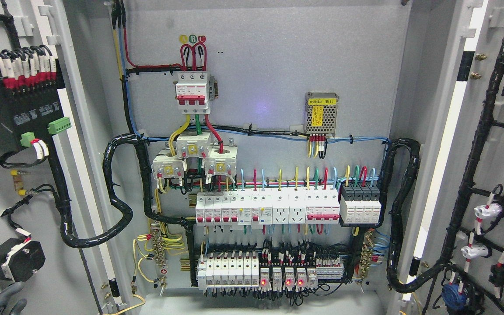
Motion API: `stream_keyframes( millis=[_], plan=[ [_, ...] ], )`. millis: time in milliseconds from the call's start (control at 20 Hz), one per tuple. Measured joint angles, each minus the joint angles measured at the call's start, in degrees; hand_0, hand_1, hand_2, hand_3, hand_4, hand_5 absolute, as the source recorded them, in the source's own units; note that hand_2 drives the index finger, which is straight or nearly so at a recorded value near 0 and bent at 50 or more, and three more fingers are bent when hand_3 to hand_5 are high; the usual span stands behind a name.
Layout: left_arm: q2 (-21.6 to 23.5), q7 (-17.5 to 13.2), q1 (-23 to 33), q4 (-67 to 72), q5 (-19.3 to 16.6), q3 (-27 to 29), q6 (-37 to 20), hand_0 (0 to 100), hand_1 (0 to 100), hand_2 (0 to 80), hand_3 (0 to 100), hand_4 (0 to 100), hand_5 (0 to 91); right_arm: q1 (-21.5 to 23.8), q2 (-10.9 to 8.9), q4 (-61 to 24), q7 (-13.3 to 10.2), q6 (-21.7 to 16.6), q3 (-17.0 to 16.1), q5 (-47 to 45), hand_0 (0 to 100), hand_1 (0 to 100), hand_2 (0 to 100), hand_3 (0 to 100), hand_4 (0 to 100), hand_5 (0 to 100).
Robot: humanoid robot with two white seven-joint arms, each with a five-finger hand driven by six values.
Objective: Open door with both hands
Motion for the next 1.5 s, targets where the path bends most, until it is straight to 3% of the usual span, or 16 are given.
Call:
stream_keyframes(
  millis=[551, 1503],
  plan=[
    [1.1, 0.1, -1.5, 3.6, 1.9, 4.2, 2.7, 0, 0, 0.0, 0, 0, 0.0, 0.0, 2.82, 0.2, -0.3, 0.0, -0.8, 0.0, 19, 0, 0, 0, 0, 0],
    [2.7, 0.2, -2.2, 8.2, 5.3, 8.8, 3.2, 0, 0, 0.0, 0, 0, 0.0, 0.5, 5.65, 1.4, -0.5, 0.0, -3.4, -0.1, 19, 0, 0, 0, 0, 0]
  ],
)
